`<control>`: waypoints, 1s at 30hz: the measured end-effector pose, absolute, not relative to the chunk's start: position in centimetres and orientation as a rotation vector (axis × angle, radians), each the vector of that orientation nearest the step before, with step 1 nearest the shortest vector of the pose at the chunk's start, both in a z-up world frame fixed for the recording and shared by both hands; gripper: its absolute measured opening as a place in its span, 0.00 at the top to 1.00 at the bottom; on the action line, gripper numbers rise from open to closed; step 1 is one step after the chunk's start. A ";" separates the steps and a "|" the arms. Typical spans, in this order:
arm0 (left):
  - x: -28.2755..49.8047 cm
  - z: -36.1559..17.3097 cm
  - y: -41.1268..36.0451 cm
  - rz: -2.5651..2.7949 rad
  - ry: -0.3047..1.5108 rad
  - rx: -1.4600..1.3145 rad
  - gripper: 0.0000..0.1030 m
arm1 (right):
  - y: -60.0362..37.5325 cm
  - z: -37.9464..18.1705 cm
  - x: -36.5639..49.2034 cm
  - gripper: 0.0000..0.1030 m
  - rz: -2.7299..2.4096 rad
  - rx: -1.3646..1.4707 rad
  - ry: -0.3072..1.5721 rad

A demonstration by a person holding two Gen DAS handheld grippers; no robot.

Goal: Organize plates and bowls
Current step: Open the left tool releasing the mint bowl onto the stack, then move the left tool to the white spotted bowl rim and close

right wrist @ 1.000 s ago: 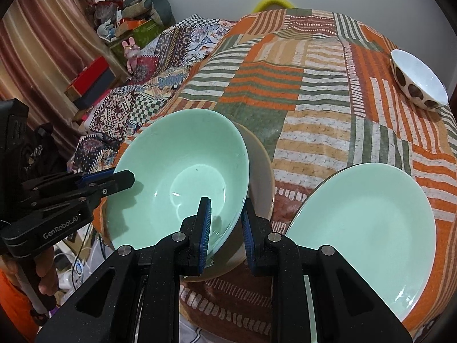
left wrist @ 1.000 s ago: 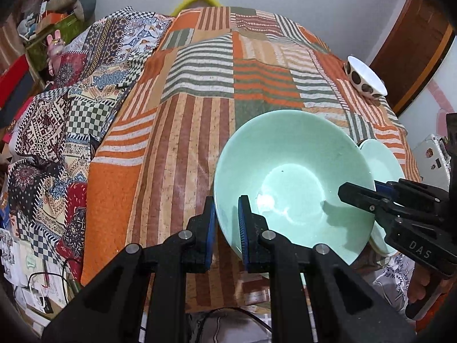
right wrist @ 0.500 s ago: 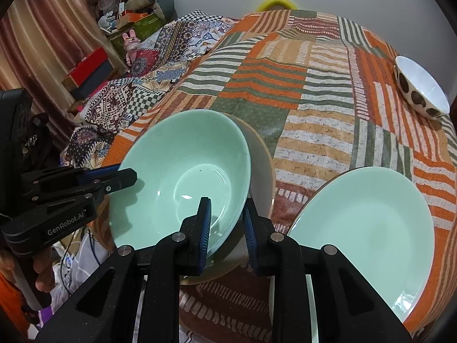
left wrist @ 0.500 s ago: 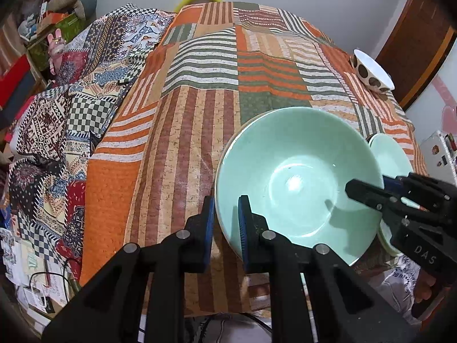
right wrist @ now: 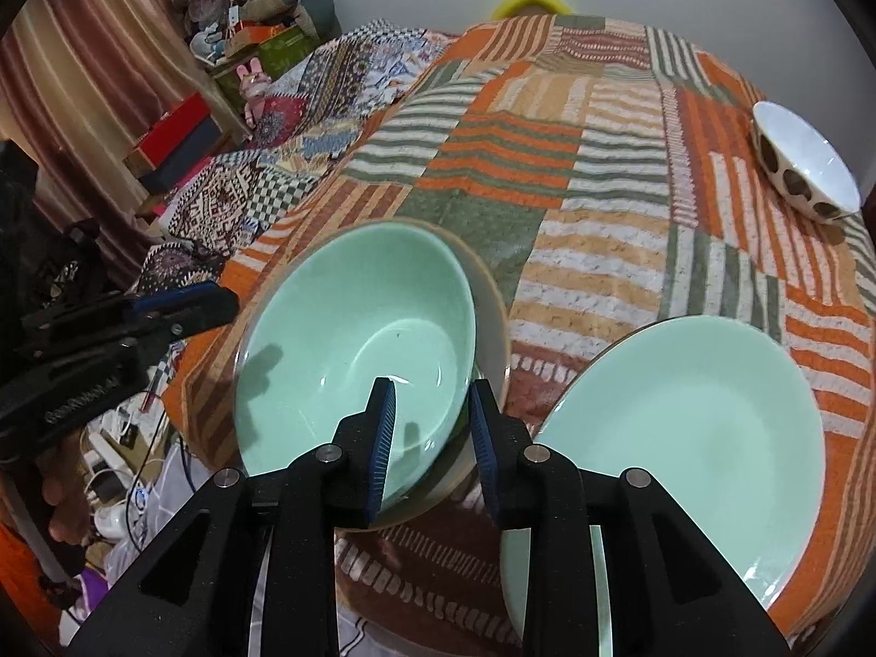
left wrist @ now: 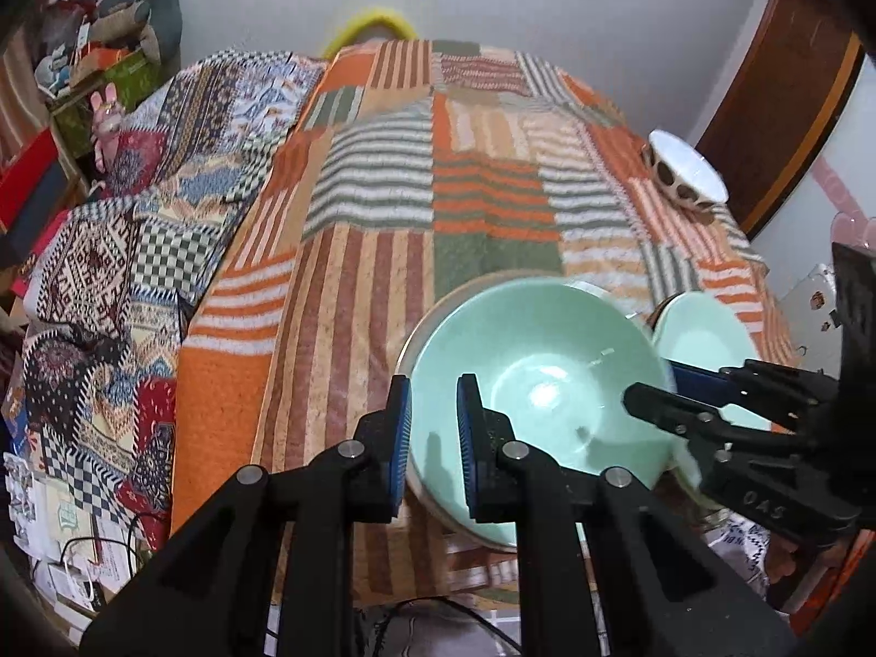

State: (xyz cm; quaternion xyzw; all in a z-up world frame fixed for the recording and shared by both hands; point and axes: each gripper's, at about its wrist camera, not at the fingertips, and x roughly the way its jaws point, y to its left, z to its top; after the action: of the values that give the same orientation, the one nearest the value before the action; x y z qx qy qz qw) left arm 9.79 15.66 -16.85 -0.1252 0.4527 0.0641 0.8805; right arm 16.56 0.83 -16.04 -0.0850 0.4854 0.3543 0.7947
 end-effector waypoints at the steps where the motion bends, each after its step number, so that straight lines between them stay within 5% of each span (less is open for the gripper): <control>1: 9.8 -16.5 15.5 0.129 0.936 -0.259 0.86 | 0.7 -15.7 16.5 0.65 0.751 -0.186 1.020; 3: 9.9 -15.4 14.7 0.115 0.911 -0.241 0.86 | 0.3 -14.9 16.4 0.52 0.732 -0.200 0.965; 18: 14.3 -9.5 8.9 0.004 0.752 -0.204 0.70 | -7.8 -10.5 21.1 0.51 0.617 -0.118 0.845; 30: 22.2 -9.0 5.0 -0.034 0.732 -0.156 0.48 | -17.5 -11.1 30.5 0.50 0.389 0.019 0.837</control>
State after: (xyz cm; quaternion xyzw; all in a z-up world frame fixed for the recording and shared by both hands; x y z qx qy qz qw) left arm 22.21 4.97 -8.96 -0.0762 0.3575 -0.0168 0.9306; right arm 30.49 -17.54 -11.07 0.0091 0.4039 0.1875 0.8953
